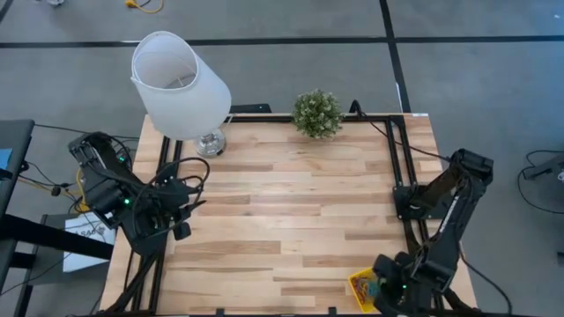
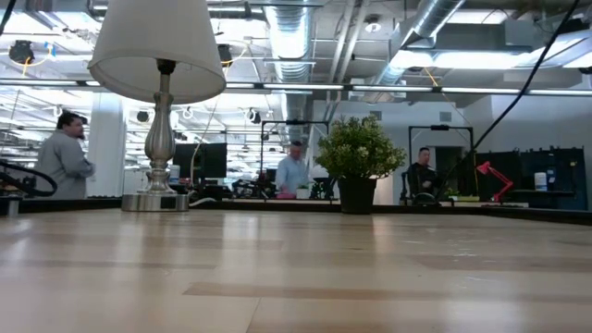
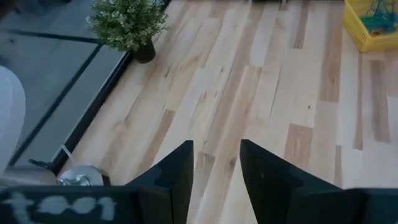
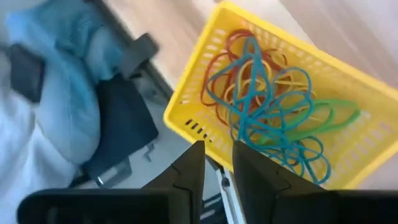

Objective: Pick and place rubber bands into bin
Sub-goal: Return to Home Position

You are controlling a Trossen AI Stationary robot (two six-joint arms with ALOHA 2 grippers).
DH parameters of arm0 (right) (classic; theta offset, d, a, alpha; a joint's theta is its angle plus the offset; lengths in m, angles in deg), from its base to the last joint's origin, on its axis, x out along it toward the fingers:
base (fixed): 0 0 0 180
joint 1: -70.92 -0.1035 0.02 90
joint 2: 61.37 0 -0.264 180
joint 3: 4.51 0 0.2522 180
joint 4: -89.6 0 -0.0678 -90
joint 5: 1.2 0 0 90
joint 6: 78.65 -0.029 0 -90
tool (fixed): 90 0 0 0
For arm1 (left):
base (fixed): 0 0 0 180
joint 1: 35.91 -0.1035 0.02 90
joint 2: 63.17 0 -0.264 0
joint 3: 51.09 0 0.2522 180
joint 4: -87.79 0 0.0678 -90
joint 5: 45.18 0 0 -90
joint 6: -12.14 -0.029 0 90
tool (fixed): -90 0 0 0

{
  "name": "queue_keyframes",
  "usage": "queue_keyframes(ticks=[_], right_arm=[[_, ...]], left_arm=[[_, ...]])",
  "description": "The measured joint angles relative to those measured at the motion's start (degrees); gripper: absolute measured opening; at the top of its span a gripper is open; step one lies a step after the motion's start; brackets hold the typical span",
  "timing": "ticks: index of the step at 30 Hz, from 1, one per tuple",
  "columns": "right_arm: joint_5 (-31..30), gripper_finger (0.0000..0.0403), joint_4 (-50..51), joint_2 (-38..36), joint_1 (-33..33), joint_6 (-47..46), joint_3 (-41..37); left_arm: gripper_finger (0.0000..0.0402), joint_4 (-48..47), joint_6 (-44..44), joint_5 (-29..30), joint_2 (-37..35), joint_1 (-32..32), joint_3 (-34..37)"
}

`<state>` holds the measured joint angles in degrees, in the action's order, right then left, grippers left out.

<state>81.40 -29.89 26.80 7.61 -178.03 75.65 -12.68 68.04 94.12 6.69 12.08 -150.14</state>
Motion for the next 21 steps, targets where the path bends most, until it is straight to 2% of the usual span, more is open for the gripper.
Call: queue_keyframes(ticks=[3,8,11,15,18,21], right_arm=[[-2.94,0.0077,2.63,-2.44,0.15,10.22,0.02],[-21.20,0.0077,6.16,-7.08,3.12,26.83,0.00],[-27.77,0.0077,6.14,-11.01,6.49,41.36,0.00],[-41.13,0.0074,6.01,-15.51,10.71,49.60,0.02],[-40.45,0.0072,3.98,-17.72,14.59,61.27,-0.25],[-32.09,0.0072,-1.20,-20.80,18.55,69.96,-2.02]], left_arm=[[0.0123,-0.56,-3.34,0.22,-0.27,0.00,0.00],[0.0123,-0.42,-3.31,4.73,-2.90,1.01,-0.04],[0.0123,-0.44,-3.28,5.49,-6.58,1.84,-0.09],[0.0123,-0.45,-2.75,6.58,-12.72,3.95,-0.09],[0.0123,-0.42,-2.91,6.82,-16.39,5.72,0.22],[0.0123,-0.28,-3.90,8.32,-18.55,7.75,2.09]])
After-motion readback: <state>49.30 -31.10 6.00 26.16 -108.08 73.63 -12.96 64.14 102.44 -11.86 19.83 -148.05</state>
